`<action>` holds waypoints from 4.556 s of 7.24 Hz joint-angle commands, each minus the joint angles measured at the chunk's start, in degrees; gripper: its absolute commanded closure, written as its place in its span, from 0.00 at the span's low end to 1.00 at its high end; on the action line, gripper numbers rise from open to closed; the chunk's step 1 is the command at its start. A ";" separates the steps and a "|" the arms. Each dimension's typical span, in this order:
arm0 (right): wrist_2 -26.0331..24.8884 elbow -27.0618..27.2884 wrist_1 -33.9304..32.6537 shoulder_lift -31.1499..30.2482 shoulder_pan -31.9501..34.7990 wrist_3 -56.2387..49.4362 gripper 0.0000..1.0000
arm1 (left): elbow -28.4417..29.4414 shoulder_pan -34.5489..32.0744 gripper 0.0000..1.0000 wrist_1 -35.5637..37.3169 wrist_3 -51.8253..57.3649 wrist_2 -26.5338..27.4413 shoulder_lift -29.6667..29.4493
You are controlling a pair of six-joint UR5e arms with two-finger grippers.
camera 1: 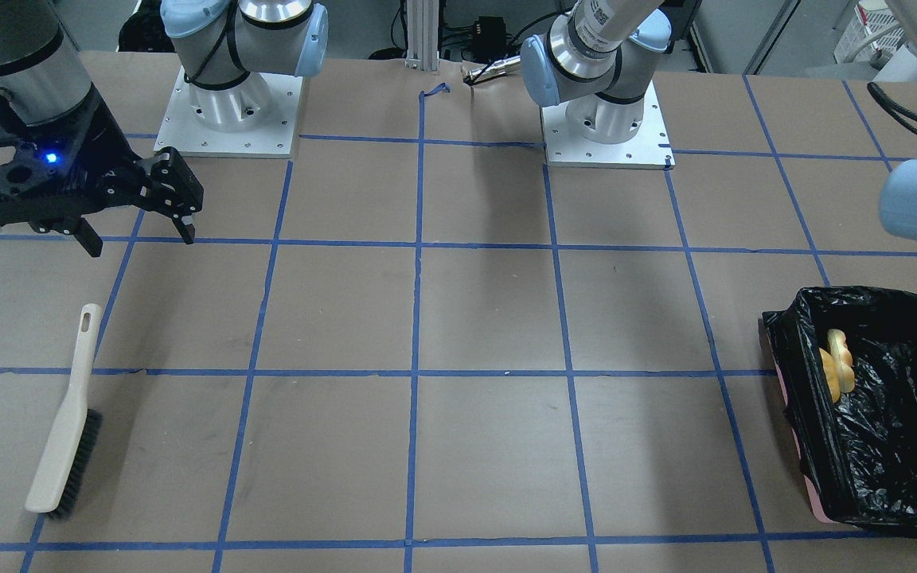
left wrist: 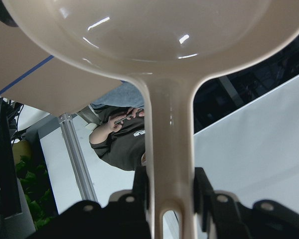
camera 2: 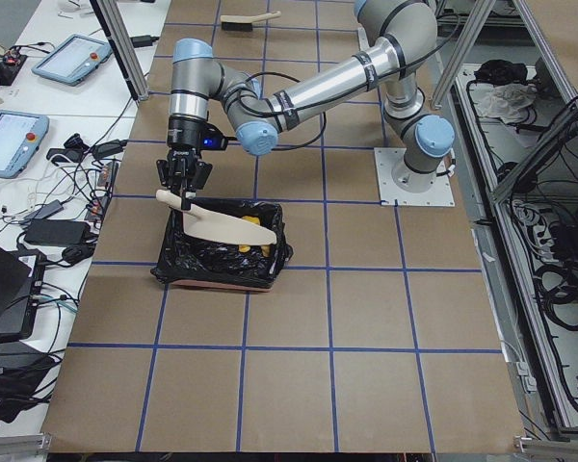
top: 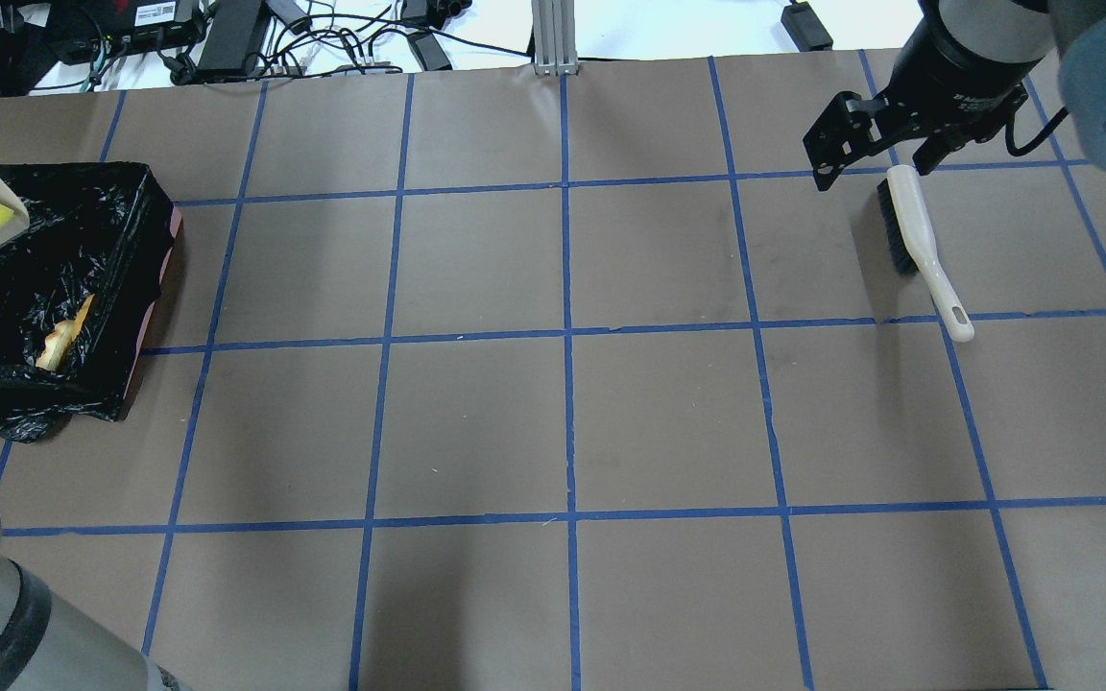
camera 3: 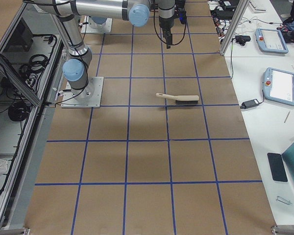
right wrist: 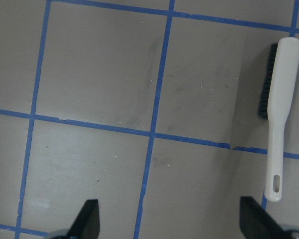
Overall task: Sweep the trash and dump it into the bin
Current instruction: 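Open the right gripper releasing the brush and raise it while the left keeps tilting, then bring the dustpan back from the bin with the left gripper, then lower the dustpan onto the table and open the left gripper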
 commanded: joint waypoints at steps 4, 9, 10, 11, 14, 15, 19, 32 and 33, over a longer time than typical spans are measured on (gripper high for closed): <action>-0.91 0.86 0.09 0.23 2.62 2.25 0.00 | -5.78 -1.59 1.00 9.06 0.61 0.69 1.95; -1.09 1.39 0.27 0.06 2.62 1.55 0.00 | -7.37 -1.15 1.00 6.27 -0.80 -1.91 5.64; -1.08 1.74 0.27 -0.03 2.62 1.55 0.00 | -6.15 -0.71 1.00 3.47 -1.06 -6.64 6.61; -1.17 1.83 0.27 -0.03 2.62 1.55 0.00 | -4.05 -0.45 1.00 -2.39 -2.37 -11.73 7.23; -1.26 1.83 0.27 -0.03 2.62 1.29 0.00 | 4.40 1.57 1.00 -24.04 -14.40 -31.40 7.93; -1.35 1.83 0.27 -0.03 2.62 1.28 0.00 | 4.41 2.19 1.00 -27.72 -19.03 -36.52 7.85; -1.35 1.83 0.18 -0.03 2.62 1.28 0.00 | 4.41 0.27 1.00 -38.82 -45.60 -42.98 4.61; -1.35 2.18 0.18 -0.03 2.62 1.28 0.00 | 2.40 -11.96 1.00 -42.53 -60.66 -46.85 -9.03; -1.35 2.18 0.18 -0.03 2.62 1.28 0.00 | 2.22 -11.96 1.00 -42.44 -60.30 -46.85 -9.03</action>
